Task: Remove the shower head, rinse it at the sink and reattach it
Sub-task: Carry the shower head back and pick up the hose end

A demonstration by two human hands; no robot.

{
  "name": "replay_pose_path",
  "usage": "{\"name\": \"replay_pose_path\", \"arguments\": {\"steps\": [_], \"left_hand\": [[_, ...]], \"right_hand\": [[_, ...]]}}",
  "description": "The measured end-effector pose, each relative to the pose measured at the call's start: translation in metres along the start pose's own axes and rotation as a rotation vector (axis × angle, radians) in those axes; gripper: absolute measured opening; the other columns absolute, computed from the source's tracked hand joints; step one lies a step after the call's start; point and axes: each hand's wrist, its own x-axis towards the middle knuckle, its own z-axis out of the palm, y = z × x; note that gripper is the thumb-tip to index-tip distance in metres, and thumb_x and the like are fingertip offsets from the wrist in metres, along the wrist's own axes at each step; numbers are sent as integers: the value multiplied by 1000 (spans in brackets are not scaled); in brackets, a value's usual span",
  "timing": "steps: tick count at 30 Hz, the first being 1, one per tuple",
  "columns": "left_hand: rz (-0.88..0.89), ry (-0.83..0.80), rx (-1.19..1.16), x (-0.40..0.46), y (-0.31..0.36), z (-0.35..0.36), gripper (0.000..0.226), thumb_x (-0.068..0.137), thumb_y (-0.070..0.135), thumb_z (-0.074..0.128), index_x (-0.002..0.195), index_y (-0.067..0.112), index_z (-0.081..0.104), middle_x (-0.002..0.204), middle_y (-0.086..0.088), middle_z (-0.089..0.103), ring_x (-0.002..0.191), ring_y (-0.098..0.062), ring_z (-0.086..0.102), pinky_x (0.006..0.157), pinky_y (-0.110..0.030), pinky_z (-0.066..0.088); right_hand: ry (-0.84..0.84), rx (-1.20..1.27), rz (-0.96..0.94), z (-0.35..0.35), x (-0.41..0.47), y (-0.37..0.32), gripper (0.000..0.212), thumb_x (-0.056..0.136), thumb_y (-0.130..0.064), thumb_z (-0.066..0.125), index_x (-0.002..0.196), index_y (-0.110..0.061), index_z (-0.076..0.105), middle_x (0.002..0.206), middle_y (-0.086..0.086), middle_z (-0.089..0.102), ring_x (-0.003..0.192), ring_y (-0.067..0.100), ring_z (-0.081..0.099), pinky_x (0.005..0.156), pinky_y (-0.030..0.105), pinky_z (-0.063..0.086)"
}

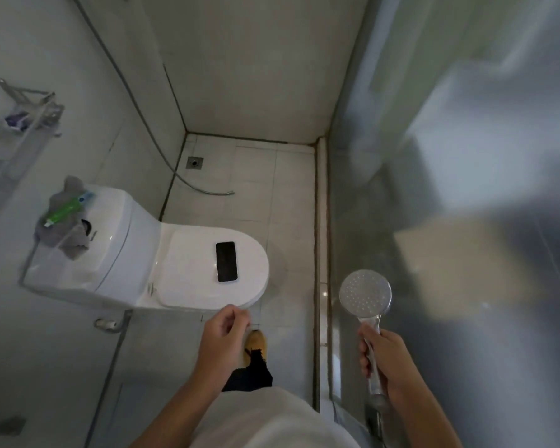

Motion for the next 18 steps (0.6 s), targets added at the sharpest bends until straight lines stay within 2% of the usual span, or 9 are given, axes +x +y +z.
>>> {"name": "replay_pose_path", "arguments": {"steps": [3, 10, 15, 18], "left_hand": [[-12, -58, -9, 30, 22, 3, 26, 96, 8, 54, 70, 2, 54, 49, 10, 46, 46, 1, 42, 48, -11, 34], [-101, -137, 8, 72, 47, 16, 28, 96, 9, 55, 68, 7, 56, 54, 0, 44, 50, -9, 39, 50, -21, 32], [-116, -177, 15, 104, 68, 33, 28, 96, 9, 53, 69, 6, 56, 52, 1, 43, 48, -8, 38, 47, -17, 34], [-88, -153, 53, 135, 86, 48, 25, 96, 10, 53, 73, 3, 57, 52, 4, 43, 48, -6, 39, 48, -15, 35]], "right_hand": [[25, 14, 26, 14, 23, -36, 20, 102, -10, 49, 87, 1, 56, 62, 10, 51, 44, 17, 45, 37, 26, 41], [16, 82, 29, 50, 62, -82, 21, 102, -12, 49, 84, -2, 55, 58, 7, 47, 41, 16, 41, 36, 26, 36], [-9, -47, 71, 60, 98, -107, 31, 102, -14, 50, 74, -2, 52, 50, 7, 47, 35, 18, 41, 38, 25, 36], [-25, -60, 60, 60, 123, -137, 29, 101, -12, 50, 74, -1, 53, 55, 10, 48, 37, 18, 41, 38, 25, 37]]}}
